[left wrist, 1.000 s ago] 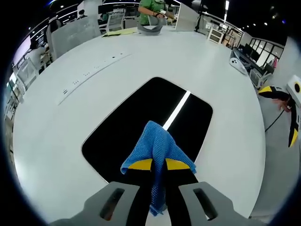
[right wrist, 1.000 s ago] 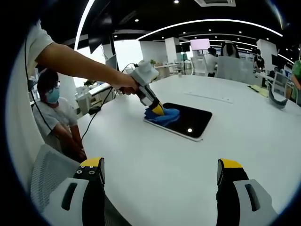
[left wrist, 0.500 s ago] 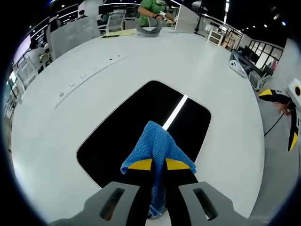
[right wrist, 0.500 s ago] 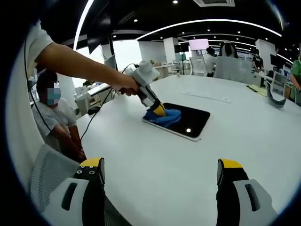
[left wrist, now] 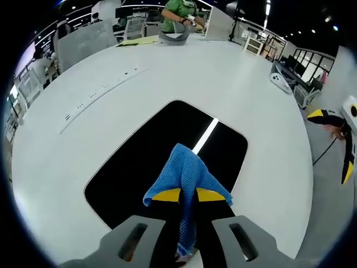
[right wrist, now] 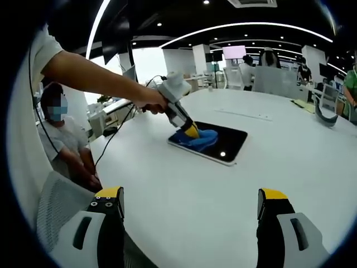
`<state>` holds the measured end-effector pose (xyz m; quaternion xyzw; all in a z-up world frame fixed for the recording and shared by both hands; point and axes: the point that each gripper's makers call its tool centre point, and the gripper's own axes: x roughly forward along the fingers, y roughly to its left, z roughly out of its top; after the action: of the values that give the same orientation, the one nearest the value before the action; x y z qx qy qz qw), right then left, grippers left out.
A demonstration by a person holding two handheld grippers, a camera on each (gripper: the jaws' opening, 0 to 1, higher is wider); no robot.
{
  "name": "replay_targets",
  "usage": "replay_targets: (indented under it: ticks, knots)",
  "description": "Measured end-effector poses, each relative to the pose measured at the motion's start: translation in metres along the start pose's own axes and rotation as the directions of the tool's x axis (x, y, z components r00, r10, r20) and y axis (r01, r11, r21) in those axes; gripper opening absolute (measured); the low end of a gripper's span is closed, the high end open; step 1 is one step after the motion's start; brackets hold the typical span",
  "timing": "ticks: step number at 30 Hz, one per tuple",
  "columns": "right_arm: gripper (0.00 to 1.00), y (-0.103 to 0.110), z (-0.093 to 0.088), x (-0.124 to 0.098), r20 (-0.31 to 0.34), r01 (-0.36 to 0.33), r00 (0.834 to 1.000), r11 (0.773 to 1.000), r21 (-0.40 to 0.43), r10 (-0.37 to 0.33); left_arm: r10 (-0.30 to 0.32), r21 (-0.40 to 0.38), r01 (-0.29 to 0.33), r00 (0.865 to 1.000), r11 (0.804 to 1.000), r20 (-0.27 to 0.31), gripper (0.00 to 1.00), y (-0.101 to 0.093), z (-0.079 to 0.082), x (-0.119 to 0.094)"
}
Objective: Wipe the mirror surface with the cleaning cloth until all visible marks leave the cleaned area.
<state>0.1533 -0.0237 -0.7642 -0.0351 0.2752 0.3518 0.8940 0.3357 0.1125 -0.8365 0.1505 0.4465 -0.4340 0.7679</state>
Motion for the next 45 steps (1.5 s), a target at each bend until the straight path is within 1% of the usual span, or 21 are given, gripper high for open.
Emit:
replay_targets:
  ticks: [23, 35, 45]
  knots:
    - [1.00, -0.003, 0.000, -0.005, 0.001, 0.008, 1.000, 1.000, 0.004, -0.008, -0.014, 0.002, 0.014, 1.000, 1.000, 0.004, 0.06, -0.009, 0.009, 0.009]
    - [1.00, -0.006, -0.005, -0.010, -0.003, 0.012, 1.000, 1.000, 0.011, -0.012, -0.010, -0.005, 0.010, 1.000, 1.000, 0.006, 0.06, -0.013, 0.015, 0.013]
    - [1.00, -0.009, -0.004, -0.013, 0.005, 0.021, 1.000, 1.000, 0.009, -0.021, -0.009, -0.006, 0.009, 1.000, 1.000, 0.009, 0.06, -0.016, 0.019, 0.016]
